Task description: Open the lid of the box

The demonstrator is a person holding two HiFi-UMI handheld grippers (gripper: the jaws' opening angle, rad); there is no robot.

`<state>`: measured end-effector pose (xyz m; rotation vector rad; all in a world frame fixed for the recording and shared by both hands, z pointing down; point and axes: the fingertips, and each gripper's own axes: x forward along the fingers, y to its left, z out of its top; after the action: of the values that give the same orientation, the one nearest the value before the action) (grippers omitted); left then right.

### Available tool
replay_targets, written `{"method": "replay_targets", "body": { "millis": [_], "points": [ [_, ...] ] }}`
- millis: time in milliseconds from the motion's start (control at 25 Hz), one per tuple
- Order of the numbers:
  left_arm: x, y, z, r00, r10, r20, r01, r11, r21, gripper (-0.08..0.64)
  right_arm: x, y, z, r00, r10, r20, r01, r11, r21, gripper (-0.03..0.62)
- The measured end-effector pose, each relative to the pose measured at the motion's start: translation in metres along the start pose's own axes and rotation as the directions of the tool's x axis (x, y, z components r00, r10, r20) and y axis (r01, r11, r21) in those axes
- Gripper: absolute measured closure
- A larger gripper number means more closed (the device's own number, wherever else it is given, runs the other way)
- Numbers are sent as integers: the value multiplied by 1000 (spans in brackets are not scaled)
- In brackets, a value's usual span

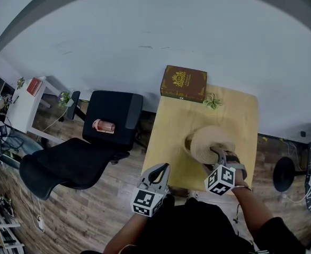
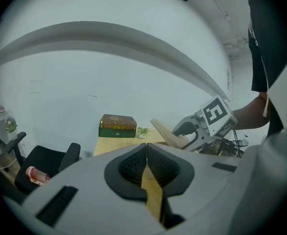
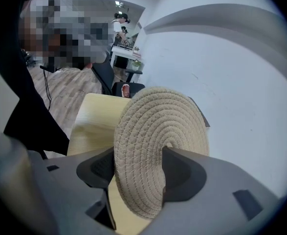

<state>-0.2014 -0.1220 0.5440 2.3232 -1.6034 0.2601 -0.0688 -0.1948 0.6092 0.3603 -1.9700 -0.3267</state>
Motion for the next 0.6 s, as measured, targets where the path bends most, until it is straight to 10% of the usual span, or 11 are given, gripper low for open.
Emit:
{"method": "replay_targets", "body": {
  "millis": [600],
  "points": [
    [41, -47, 11, 988, -151, 25, 151, 988, 20, 538, -46, -17, -102, 983, -79, -166, 96, 991, 97, 290]
  ]
}}
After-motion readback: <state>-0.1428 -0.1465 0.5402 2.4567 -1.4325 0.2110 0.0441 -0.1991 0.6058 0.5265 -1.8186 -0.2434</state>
